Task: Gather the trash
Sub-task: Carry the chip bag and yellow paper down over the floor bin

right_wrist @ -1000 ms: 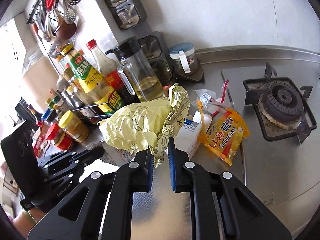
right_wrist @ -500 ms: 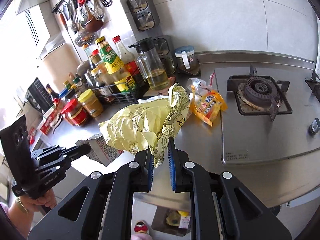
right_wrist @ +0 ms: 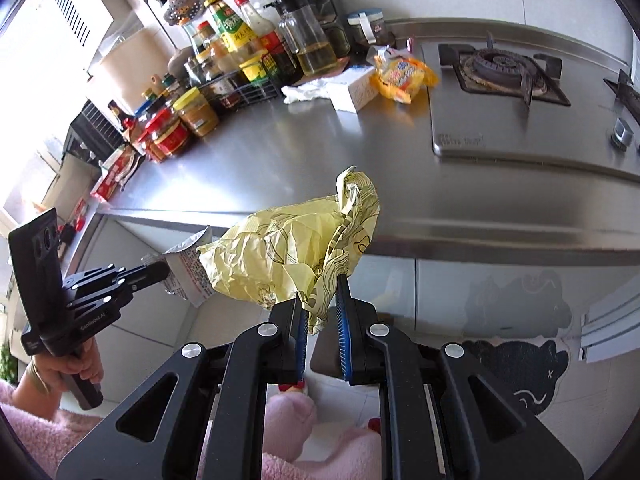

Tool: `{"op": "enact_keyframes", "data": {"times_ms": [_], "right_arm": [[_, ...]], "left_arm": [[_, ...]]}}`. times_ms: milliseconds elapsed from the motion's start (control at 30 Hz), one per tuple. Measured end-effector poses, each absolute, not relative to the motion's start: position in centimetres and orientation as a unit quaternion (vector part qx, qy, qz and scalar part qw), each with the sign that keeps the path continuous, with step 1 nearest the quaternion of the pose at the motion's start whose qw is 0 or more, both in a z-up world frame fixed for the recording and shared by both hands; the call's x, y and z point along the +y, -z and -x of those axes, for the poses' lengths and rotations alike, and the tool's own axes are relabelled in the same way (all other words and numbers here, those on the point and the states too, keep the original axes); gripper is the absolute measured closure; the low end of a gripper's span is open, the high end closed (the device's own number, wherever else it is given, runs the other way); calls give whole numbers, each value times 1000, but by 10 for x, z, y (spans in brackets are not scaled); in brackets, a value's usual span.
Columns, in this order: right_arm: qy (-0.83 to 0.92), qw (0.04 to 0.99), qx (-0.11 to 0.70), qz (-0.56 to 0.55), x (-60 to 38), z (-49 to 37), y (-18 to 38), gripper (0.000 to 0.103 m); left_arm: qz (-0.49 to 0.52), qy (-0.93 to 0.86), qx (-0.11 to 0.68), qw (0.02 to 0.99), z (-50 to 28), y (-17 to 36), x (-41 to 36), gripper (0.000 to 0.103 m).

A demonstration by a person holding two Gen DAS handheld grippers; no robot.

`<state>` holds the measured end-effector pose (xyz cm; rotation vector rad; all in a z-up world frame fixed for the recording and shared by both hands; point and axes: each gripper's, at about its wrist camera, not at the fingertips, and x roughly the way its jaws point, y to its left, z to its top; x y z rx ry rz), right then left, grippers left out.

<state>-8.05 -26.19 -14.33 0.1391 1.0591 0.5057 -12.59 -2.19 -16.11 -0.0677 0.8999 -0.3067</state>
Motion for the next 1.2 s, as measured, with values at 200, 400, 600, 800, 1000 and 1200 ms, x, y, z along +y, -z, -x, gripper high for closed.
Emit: {"op": "enact_keyframes", "data": {"times_ms": [200, 400, 600, 800, 1000, 1200], "right_arm": [[-207, 796, 568, -46, -257, 88, 210, 88], [-166, 755, 632, -60, -249, 81, 297, 88], [-129, 727, 667, -101, -239, 72, 365, 88], [-98, 707, 689, -124, -232, 61, 414, 88], [-69, 694, 702, -144, -223, 50, 448, 88], [-43, 676, 714, -178, -215, 45, 475, 88]], "left_arm": [[46, 139, 493, 858, 131, 216, -24, 100], [56, 124, 545, 827, 118, 286, -19, 100], [71, 117, 595, 792, 104, 363, -16, 100], [76, 114, 618, 774, 92, 413, -17, 100], [87, 109, 636, 759, 77, 449, -22, 100], [93, 109, 655, 742, 65, 478, -28, 100]]}}
